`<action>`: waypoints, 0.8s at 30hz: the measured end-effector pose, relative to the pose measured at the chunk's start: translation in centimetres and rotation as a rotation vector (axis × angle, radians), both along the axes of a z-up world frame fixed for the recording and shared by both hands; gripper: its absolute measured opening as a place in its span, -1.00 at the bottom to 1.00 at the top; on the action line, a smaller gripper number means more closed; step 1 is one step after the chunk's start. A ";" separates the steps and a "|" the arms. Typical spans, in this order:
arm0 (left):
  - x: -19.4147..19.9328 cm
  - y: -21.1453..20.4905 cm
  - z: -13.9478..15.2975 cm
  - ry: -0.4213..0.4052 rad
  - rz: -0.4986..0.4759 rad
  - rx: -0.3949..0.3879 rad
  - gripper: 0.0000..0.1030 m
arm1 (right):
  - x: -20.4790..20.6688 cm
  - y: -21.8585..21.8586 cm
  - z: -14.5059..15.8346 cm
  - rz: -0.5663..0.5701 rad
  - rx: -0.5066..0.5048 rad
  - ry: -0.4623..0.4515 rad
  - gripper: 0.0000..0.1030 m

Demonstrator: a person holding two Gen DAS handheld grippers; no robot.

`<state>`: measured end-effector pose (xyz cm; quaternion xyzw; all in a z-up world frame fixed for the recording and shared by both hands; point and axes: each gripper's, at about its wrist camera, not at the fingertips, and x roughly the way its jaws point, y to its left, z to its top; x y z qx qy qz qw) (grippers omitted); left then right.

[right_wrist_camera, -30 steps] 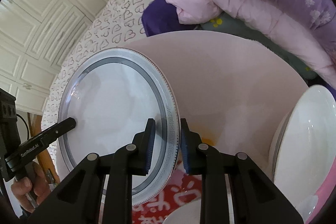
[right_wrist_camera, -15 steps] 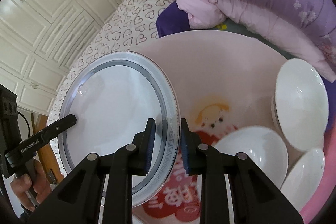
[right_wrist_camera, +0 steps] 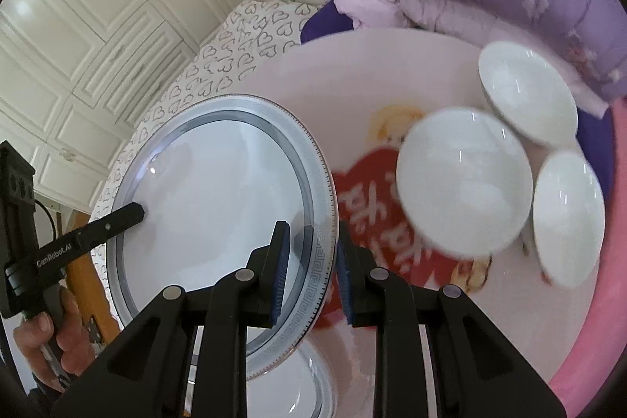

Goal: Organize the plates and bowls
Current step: 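Lift and carry the stacked plates with both grippers toward the bowls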

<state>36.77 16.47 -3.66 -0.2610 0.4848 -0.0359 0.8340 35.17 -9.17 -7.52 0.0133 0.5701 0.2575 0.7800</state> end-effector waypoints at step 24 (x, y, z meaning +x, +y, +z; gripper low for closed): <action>-11.7 -3.8 -2.4 0.035 -0.046 0.046 -0.75 | -12.5 -3.9 -4.1 -0.010 0.013 0.017 -0.56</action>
